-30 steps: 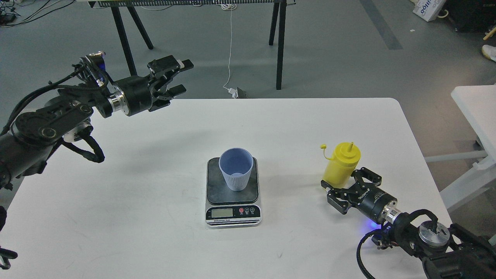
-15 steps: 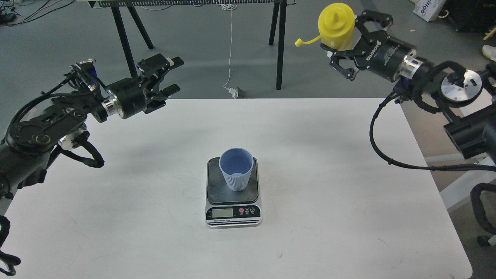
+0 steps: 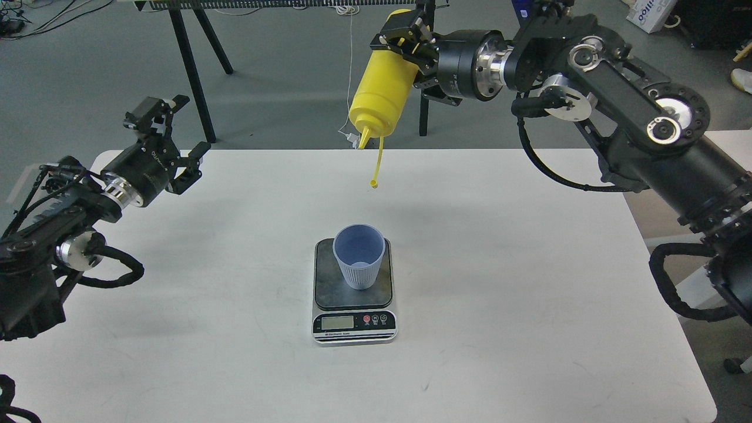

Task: Pour seasoning into cup on scale with both arms
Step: 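Lift the yellow bottle and invert it above the cup, then squeeze yellow sauce from the bottle into the cup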

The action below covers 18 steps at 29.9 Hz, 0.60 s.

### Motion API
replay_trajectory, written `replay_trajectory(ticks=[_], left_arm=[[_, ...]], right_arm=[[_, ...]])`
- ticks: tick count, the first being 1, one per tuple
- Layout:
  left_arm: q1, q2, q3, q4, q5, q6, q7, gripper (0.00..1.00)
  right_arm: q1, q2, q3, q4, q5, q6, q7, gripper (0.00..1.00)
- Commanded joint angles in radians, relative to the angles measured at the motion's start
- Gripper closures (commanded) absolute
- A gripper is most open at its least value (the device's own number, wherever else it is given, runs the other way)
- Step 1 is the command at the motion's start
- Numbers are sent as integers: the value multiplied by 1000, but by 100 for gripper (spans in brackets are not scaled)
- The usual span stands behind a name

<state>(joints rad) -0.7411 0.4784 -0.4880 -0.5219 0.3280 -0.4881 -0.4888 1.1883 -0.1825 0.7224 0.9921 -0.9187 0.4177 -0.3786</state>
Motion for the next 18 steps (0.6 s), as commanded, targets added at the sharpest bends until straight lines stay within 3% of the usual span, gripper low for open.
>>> replay_trajectory(ticks=[1, 6, 18], left_arm=[[5, 0, -1, 6, -27, -1, 0, 1], [3, 6, -4, 6, -27, -1, 0, 1], [3, 12, -4, 6, -27, -1, 0, 1]], right_arm=[[40, 1, -99, 26, -101, -22, 23, 98], [73, 32, -225, 26, -187, -77, 64, 98], [73, 98, -385, 22, -308, -132, 81, 98]])
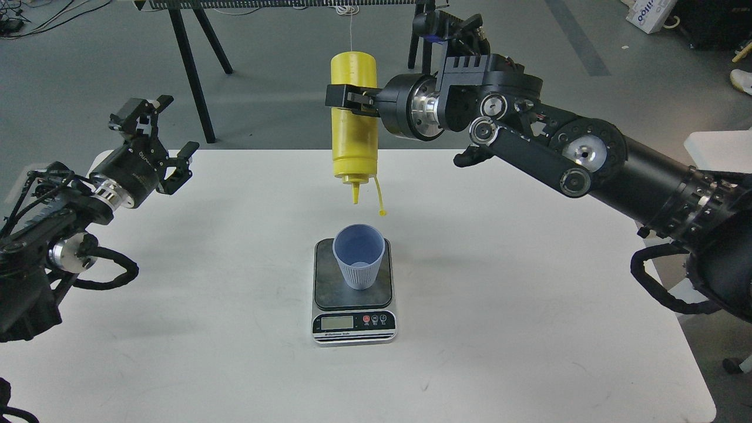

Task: Pour seasoning into cup on scale with both arms
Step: 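Squeeze yellow sauce from the bottle into the cup, then turn the bottle upright and lower it toward the table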

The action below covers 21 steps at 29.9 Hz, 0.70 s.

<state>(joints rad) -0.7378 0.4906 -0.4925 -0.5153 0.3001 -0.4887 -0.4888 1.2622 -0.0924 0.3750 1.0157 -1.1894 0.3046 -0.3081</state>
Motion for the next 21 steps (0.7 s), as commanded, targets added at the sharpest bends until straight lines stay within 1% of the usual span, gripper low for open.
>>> replay_trajectory(ticks=[1, 7, 12, 21], left_arm=[[0, 0, 0, 0, 1, 0, 0, 1], [0, -4, 0, 0, 1, 0, 0, 1], [0, -6, 2, 0, 2, 0, 0, 1], [0, -1, 5, 0, 4, 0, 0, 1]], right_arm=[[-1, 8, -47, -2, -51, -24, 13, 98], [-14, 10, -54, -5, -65, -28, 15, 98], [-32, 23, -56, -9, -65, -53, 15, 98], [-57, 39, -45, -43, -61, -58, 14, 98]])
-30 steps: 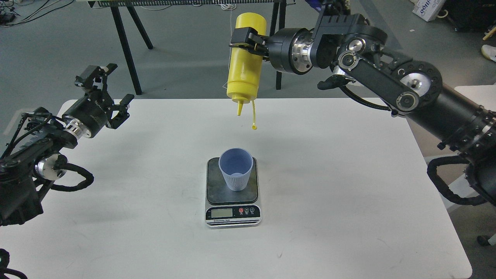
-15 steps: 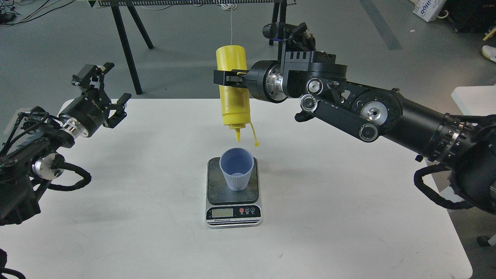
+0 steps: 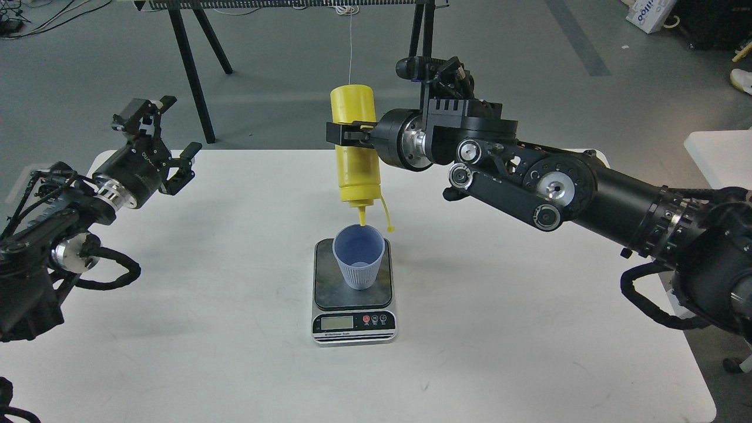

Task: Pour seasoning into cup on scale with both arms
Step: 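Turn the bottle upright and lower it toward the table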

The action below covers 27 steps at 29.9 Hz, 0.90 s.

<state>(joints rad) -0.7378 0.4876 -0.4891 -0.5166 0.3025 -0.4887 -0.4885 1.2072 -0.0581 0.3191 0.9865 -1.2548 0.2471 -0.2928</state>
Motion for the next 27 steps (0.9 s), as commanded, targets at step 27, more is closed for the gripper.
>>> replay_trajectory(ticks=[27], left_arm=[[3, 77, 11, -3, 7, 0, 0, 1]], right_arm=[[-515, -213, 804, -243, 1523, 93, -126, 98]])
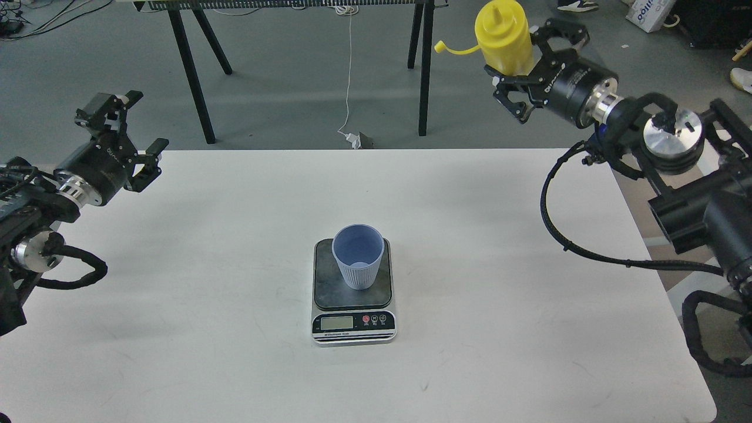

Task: Pour seasoning into cup on scale with both arms
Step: 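Turn the bottle upright and lower it toward the table, then set the yellow bottle down and release it with the right gripper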

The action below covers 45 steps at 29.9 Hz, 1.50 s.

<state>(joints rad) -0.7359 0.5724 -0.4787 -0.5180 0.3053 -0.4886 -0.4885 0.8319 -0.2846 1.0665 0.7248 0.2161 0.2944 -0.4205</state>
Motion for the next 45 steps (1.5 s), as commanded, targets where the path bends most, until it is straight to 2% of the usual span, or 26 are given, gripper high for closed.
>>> replay_trajectory(ticks=[1, 7, 12, 20, 23, 25, 28, 32, 33, 34, 35, 40, 45], left_arm=[[1, -9, 0, -5, 5, 0, 0, 1], [-2, -26, 0, -10, 6, 0, 0, 1], [-3, -39, 0, -10, 8, 0, 0, 1], [-3, -32, 2, -10, 8, 0, 0, 1], [-3, -34, 2, -10, 8, 0, 0, 1], [-3, -35, 2, -10, 8, 0, 0, 1], [-3, -35, 0, -10, 8, 0, 0, 1], [-3, -35, 0, -10, 9, 0, 0, 1], [-3, -35, 0, -10, 8, 0, 0, 1], [-3, -37, 0, -10, 9, 0, 0, 1], [-3, -39, 2, -10, 9, 0, 0, 1], [-5, -40, 0, -10, 9, 0, 0, 1], [-6, -39, 0, -10, 9, 0, 0, 1]], right_arm=[[-190, 31, 82, 37, 55, 60, 2, 98], [-374, 99, 181, 64, 58, 97, 0, 97], [-502, 111, 185, 64, 65, 194, 2, 97], [-619, 124, 170, 62, 88, 194, 5, 93], [-640, 125, 168, 53, 88, 194, 3, 82], [-649, 125, 167, 47, 86, 194, 3, 68], [-663, 125, 165, 44, 85, 194, 3, 65], [-680, 122, 165, 47, 85, 194, 0, 54], [-689, 121, 167, 53, 86, 194, -1, 44], [-695, 119, 167, 61, 88, 194, -1, 25], [-703, 116, 167, 64, 88, 194, -1, 9], [-755, 85, 167, 77, 89, 194, -3, 6], [-861, 18, 181, 177, 95, 194, -4, 5]])
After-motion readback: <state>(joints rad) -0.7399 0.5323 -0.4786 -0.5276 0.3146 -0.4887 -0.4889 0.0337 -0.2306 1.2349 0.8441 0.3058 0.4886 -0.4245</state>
